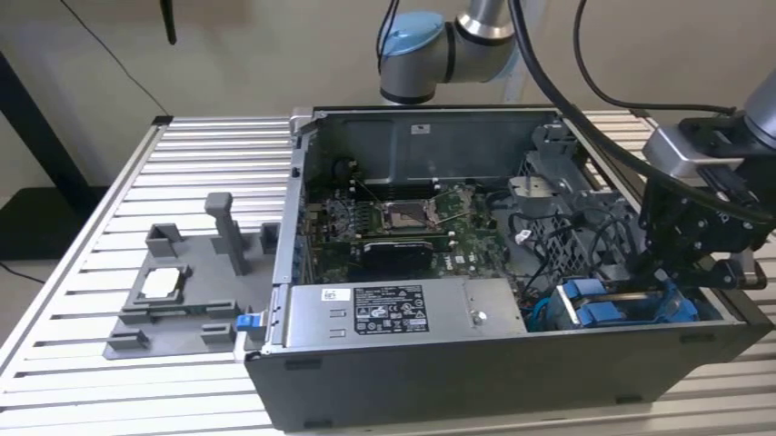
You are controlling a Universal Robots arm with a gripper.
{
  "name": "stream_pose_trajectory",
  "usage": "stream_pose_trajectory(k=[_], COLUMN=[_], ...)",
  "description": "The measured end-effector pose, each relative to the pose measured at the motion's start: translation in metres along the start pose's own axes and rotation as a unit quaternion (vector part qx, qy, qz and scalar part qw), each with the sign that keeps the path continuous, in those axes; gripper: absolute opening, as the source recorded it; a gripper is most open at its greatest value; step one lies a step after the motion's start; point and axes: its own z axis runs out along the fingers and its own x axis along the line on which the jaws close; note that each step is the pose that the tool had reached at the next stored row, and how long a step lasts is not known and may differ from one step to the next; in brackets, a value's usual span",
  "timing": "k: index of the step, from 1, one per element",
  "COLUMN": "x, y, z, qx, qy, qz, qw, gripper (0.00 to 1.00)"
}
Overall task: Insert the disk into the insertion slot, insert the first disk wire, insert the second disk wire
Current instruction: 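Insert the first disk wire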
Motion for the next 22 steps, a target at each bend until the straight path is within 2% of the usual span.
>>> stream_pose_trajectory(k=[4,5,6,12,18,22], x=[0.0,0.0,0.0,-0.0024,-0.0048,-0.0068], y=[0.0001,0.0002,0.0004,0.0019,0.0037,0.0048], z=[0.0003,0.0003,-0.0005,-0.0216,-0.0358,-0.0481], qx=[0.0,0.0,0.0001,0.0001,0.0014,0.0028], qy=[-0.0003,-0.0003,-0.0001,-0.0002,-0.0002,-0.0002], qz=[0.0,0.0,0.0,0.0,0.0,0.0], qw=[1.0,1.0,1.0,1.0,1.0,1.0], gripper=[0.2,0.27,0.27,0.27,0.27,0.27])
